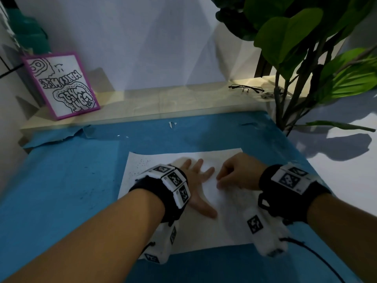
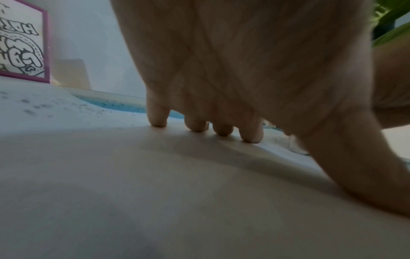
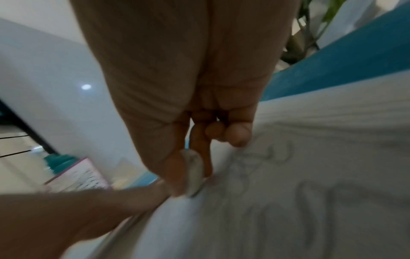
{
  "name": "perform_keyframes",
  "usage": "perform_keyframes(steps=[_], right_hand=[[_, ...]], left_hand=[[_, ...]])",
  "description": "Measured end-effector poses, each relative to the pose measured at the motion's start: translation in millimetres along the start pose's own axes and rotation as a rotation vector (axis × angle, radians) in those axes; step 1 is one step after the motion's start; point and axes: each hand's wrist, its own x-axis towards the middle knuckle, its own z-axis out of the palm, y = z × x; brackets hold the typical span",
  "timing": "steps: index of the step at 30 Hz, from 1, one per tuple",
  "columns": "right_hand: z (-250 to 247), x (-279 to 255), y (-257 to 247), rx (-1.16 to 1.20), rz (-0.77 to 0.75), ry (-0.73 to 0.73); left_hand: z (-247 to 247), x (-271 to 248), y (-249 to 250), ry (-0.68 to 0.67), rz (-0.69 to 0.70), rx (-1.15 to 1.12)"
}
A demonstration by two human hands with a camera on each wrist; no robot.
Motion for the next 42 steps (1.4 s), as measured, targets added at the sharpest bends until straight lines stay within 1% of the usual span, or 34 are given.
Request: perform_keyframes(steps=[3,4,5,7,8,9,10,11,13,14,15,17,18,20,22,23,24,25,26,27,28,29,31,32,33,34,35,36,37,38,39,40,41,42], right_hand=[[-12,4,7,0.068,0.052,0.186],[-10,4,5,0.054,0.045,0.207],[-7,4,2,0.024,0.018,0.188],[4,-3,-3,-0.031,-0.051,0.071],[7,-7,-3,-0.031,-0.059,0.022],[8,-9,-1,-0.007,-0.056,0.015],[7,-10,5,0.065,-0.032,0.069],[8,-8,13,0.193,0.011,0.167],[15,-5,27,0.628,0.13,0.366],[20,-6,30,0.856,0.185,0.44],[26,-7,33,1.017,0.212,0.498],[36,-11,37,1.163,0.203,0.575],[38,-11,37,1.215,0.189,0.599],[38,-11,39,1.303,0.163,0.615],[39,-10,40,1.333,0.148,0.601],[39,-10,39,1.327,0.142,0.593],[39,-10,39,1.317,0.133,0.586],[40,-11,38,1.313,0.13,0.582],[39,-12,36,1.318,0.126,0.58],[38,-12,35,1.333,0.121,0.582],[38,-12,35,1.349,0.117,0.586],[38,-12,36,1.36,0.111,0.588],[38,-13,36,1.37,0.095,0.581],[38,-12,36,1.365,0.09,0.577],[38,-12,37,1.353,0.086,0.574],[38,-12,37,1.337,0.083,0.573],[38,-12,37,1.315,0.082,0.575],[39,-13,37,1.281,0.083,0.575],[40,-15,36,1.236,0.082,0.571],[41,-15,35,1.186,0.079,0.565],[41,-16,34,1.135,0.074,0.557],[41,-16,34,1.081,0.068,0.55],[40,-16,35,1.028,0.063,0.545],[40,-16,35,0.986,0.063,0.541]], left_hand=[[-2,-3,3,-0.006,-0.003,-0.009],[-2,-3,3,-0.009,-0.007,-0.007],[-2,-2,2,-0.011,-0.009,-0.005],[-2,-2,2,-0.011,-0.014,0.006],[-2,-2,2,-0.009,-0.011,0.013],[-2,-3,3,-0.011,-0.009,0.013],[-3,-3,2,-0.017,-0.01,0.0],[-3,-3,2,-0.026,-0.009,-0.011],[-4,-6,3,-0.035,0.002,-0.014],[-5,-6,5,-0.02,0.003,-0.007],[-4,-6,11,0.018,0.004,0.022],[3,-9,28,0.114,0.037,0.116],[11,-10,37,0.151,0.09,0.176],[25,-11,53,0.257,0.268,0.268],[27,0,53,0.396,0.354,0.28],[22,12,45,0.363,0.327,0.197],[14,23,33,0.297,0.233,0.085],[5,33,19,0.248,0.078,0.025],[-2,40,6,0.261,-0.103,-0.009],[-11,42,0,0.267,-0.231,0.0],[-10,44,0,0.264,-0.244,0.018],[-12,37,11,0.259,-0.161,0.013],[-1,15,42,0.2,0.117,0.07],[10,5,53,0.161,0.237,0.14],[16,-1,57,0.13,0.306,0.219],[19,2,49,0.125,0.294,0.277],[17,6,36,0.107,0.193,0.275],[12,12,19,0.111,0.022,0.218],[4,12,1,0.146,-0.171,0.108],[-4,10,-12,0.17,-0.335,0.016],[-12,4,-19,0.16,-0.412,-0.015],[-16,-3,-20,0.137,-0.389,0.018],[-19,-13,-15,0.112,-0.293,0.043],[-17,-22,-7,0.057,-0.165,0.048]])
